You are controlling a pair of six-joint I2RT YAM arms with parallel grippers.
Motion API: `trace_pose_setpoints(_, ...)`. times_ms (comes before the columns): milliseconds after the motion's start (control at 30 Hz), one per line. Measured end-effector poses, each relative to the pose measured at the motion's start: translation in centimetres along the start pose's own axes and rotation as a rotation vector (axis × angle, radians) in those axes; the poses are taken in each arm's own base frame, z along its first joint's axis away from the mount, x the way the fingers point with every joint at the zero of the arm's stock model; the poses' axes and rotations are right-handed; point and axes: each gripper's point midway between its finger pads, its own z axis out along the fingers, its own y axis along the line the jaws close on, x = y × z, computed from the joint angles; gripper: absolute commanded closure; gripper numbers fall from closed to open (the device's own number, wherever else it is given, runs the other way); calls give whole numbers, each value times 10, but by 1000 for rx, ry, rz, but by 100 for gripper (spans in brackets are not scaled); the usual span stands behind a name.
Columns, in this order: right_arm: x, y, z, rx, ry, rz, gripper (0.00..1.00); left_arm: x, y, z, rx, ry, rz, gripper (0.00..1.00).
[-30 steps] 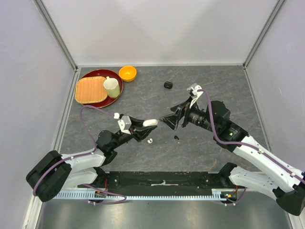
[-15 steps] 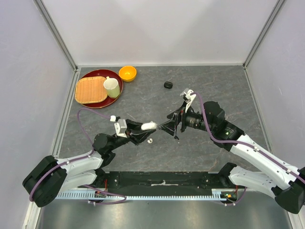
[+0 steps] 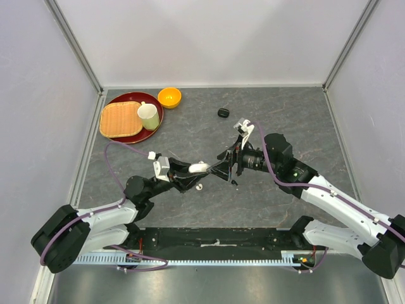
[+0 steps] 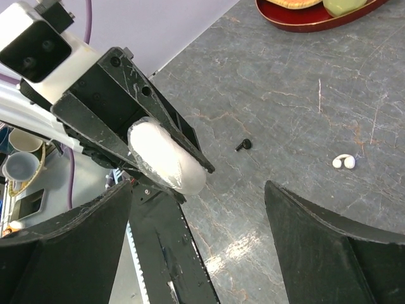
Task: Insert the wireless bluetooth earbuds into the charging case
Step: Open the charging case.
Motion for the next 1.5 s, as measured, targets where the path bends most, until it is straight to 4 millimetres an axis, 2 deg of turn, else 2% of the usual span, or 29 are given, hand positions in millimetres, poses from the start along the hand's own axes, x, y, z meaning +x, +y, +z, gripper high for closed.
trace_pose_setpoints(233, 7, -4, 5, 6, 21, 14, 11, -9, -1, 7, 15, -17, -2, 98)
trace_pose_setpoints(633, 11, -9, 14, 12, 34, 36, 13, -6, -7, 7, 53, 0, -16, 98)
trace_pose_setpoints(1333, 5, -4, 20, -2, 25, 49, 14, -11, -7, 6, 55, -12, -5, 98)
trace_pose_setpoints(1500, -1, -5, 23, 9, 3, 58, 13, -6, -7, 1, 49, 1, -11, 98)
